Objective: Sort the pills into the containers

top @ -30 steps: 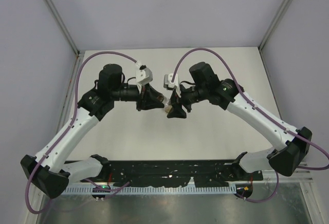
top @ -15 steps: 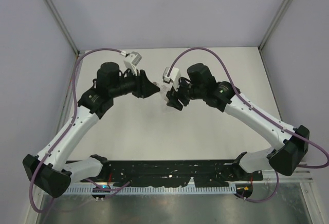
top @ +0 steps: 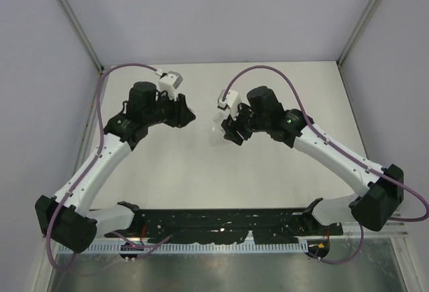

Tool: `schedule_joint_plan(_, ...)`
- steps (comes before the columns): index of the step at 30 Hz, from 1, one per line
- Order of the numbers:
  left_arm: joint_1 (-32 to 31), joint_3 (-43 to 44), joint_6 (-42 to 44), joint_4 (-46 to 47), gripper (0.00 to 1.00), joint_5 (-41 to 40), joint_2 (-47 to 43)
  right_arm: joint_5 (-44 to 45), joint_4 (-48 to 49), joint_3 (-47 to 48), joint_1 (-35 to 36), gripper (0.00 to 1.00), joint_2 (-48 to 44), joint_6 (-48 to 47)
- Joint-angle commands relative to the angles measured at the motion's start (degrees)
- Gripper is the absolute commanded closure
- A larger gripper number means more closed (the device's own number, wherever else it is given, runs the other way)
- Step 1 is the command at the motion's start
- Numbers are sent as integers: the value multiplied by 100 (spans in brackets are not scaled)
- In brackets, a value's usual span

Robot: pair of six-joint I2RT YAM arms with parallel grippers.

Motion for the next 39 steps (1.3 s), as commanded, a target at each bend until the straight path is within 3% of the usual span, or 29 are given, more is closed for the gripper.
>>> schedule_joint_plan(1,32,-111,1501,-398,100,-1300,382,-279,320,-228,-192,94,-443,-123)
schedule_joint_plan(5,24,-313,1670,-407,95,-1451,831,-446,400,-518,-341,95,-522,-158)
schedule_joint_plan(9,24,-314,1284,-372,85,-1530,1516,-516,540,-800,-438,94,-558,-167)
schedule_joint_plan(16,15,-15,923,-311,83,-1987,2615,-587,611,-1073,-587,94,-628,-202)
schedule_joint_plan(20,15,-15,756,-214,74,-1987,3045,-648,690,-1231,-667,95,-655,-202)
schedule_joint_plan(39,15,-50,474,-47,36,-1829,3592,-868,804,-1415,-860,95,-505,-167)
